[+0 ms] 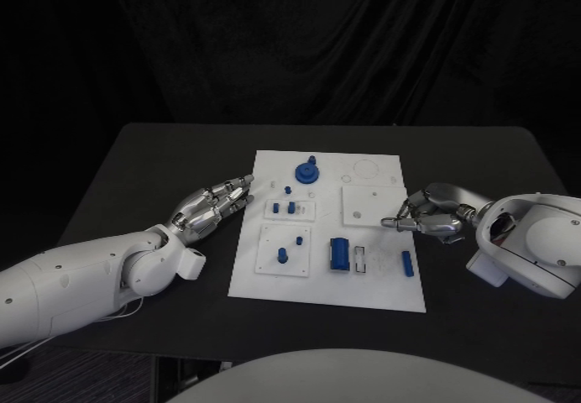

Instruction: Assemble the parts on the task board

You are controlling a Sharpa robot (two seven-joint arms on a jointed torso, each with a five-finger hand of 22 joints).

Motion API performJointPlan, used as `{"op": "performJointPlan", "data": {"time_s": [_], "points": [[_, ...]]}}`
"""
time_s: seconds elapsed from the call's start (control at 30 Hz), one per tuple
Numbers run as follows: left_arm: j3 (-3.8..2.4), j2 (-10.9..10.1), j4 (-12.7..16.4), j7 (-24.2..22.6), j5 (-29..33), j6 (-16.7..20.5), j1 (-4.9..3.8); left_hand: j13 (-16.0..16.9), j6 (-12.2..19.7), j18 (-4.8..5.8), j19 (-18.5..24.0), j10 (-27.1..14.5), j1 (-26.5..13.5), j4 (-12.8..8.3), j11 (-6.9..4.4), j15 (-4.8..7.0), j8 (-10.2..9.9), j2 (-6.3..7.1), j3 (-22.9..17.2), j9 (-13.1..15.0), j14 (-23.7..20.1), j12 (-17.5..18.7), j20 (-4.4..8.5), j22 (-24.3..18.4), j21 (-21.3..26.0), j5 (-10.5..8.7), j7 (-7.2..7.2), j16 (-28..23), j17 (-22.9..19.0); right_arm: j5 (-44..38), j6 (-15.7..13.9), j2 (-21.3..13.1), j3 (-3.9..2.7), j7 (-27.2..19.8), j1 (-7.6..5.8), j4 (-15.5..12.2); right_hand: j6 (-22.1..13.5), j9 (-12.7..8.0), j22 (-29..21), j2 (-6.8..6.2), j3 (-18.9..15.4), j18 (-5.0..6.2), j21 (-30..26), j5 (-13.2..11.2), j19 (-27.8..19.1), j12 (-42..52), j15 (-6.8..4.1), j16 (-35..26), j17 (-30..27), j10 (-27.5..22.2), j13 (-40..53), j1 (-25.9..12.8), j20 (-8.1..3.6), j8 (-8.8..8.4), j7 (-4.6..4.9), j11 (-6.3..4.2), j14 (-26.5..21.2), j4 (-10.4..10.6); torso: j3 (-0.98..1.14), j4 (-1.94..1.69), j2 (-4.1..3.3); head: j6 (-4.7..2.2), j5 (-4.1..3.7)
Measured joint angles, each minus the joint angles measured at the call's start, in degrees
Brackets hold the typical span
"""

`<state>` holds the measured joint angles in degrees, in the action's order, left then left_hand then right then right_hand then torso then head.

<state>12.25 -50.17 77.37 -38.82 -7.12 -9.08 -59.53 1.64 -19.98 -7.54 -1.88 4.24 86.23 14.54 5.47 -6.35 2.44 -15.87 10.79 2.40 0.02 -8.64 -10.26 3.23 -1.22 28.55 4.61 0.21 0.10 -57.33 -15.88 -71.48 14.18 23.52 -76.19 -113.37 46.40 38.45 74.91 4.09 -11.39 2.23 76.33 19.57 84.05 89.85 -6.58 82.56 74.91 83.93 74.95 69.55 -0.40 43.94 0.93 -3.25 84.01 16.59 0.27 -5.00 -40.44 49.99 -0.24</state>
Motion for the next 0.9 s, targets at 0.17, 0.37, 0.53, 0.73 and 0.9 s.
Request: {"op": "performJointPlan", "data": {"time_s": [0.17,0.37,0.53,0.73,0.9], "points": [[0.0,-0.13,0.12,0.0,0.0,0.06,0.0,0.0,0.0,0.0,0.0,0.0,0.0,0.0,0.0,0.0,0.0,0.0,0.0,0.0,0.0,0.0,0.0,0.0,0.0,0.0,0.0,0.0,-0.01,-3.58,1.32,-0.7,0.05,2.97,-0.2,0.33,0.36,-3.13,0.0,-0.55,0.66,0.0,-0.97,12.39,-0.04,0.01,0.0,-0.31,0.0,0.01,0.04,3.08,0.37,-3.83,0.36,0.42,-0.01,-0.01,-0.07,0.0,0.02,0.0,-1.46],[-0.02,-0.23,0.17,-0.01,0.0,0.13,0.0,0.0,0.0,0.0,0.0,0.0,0.0,0.0,0.0,0.0,0.0,0.0,0.0,0.0,0.0,0.0,0.0,0.0,0.0,0.0,0.0,0.0,-0.04,-10.11,3.07,-0.82,0.07,6.55,0.23,0.64,1.19,-3.71,0.0,-0.56,0.66,-0.01,-1.0,12.95,-0.01,0.01,0.36,-0.44,0.0,0.01,0.04,3.05,0.41,-4.01,0.64,0.42,-0.06,-0.01,-0.12,-0.03,0.03,0.0,-3.52],[-0.01,-0.22,0.16,-0.03,0.0,0.15,0.0,0.0,0.0,0.0,0.0,0.0,0.0,0.0,0.0,0.0,0.0,0.0,0.0,0.0,0.0,0.0,0.0,0.0,0.0,0.22,0.0,0.0,-0.05,-15.76,4.31,-0.41,0.08,9.12,1.17,0.48,2.06,-4.14,0.0,-0.98,0.48,0.0,-0.66,9.85,0.0,0.01,0.36,-0.44,0.0,0.01,0.02,1.5,0.41,-4.09,0.5,0.42,-0.05,0.18,-0.08,-0.07,-0.02,0.0,-4.38],[0.0,-0.22,0.16,-0.03,0.0,0.15,0.0,0.0,0.0,0.0,0.0,0.0,0.0,0.0,0.0,0.0,0.0,0.0,0.0,0.0,0.0,0.0,0.0,0.0,0.0,0.22,0.0,0.0,-0.05,-20.69,5.21,-0.15,0.1,11.29,3.04,-0.81,2.8,-4.33,0.0,-0.62,-0.08,0.0,-0.66,7.59,-0.01,0.0,0.36,-0.44,0.0,0.01,0.0,-0.06,0.41,-4.24,0.36,0.42,-0.06,0.08,0.0,-0.06,-0.07,0.0,-4.84],[0.0,-0.39,0.21,-0.03,0.0,0.18,0.0,0.0,0.0,0.0,0.0,0.0,0.0,0.0,0.0,0.0,0.0,0.0,0.0,0.0,0.0,0.0,0.0,0.0,0.0,0.22,0.0,0.0,-0.04,-23.17,5.78,-0.14,0.1,12.37,4.32,-1.63,3.38,-4.42,0.0,-0.11,-0.48,0.0,-0.61,5.09,-0.01,-0.01,0.36,-0.44,0.0,0.0,0.0,-1.17,0.41,-4.24,0.27,0.41,-0.06,0.14,0.04,-0.03,-0.06,0.0,-5.08]]}}
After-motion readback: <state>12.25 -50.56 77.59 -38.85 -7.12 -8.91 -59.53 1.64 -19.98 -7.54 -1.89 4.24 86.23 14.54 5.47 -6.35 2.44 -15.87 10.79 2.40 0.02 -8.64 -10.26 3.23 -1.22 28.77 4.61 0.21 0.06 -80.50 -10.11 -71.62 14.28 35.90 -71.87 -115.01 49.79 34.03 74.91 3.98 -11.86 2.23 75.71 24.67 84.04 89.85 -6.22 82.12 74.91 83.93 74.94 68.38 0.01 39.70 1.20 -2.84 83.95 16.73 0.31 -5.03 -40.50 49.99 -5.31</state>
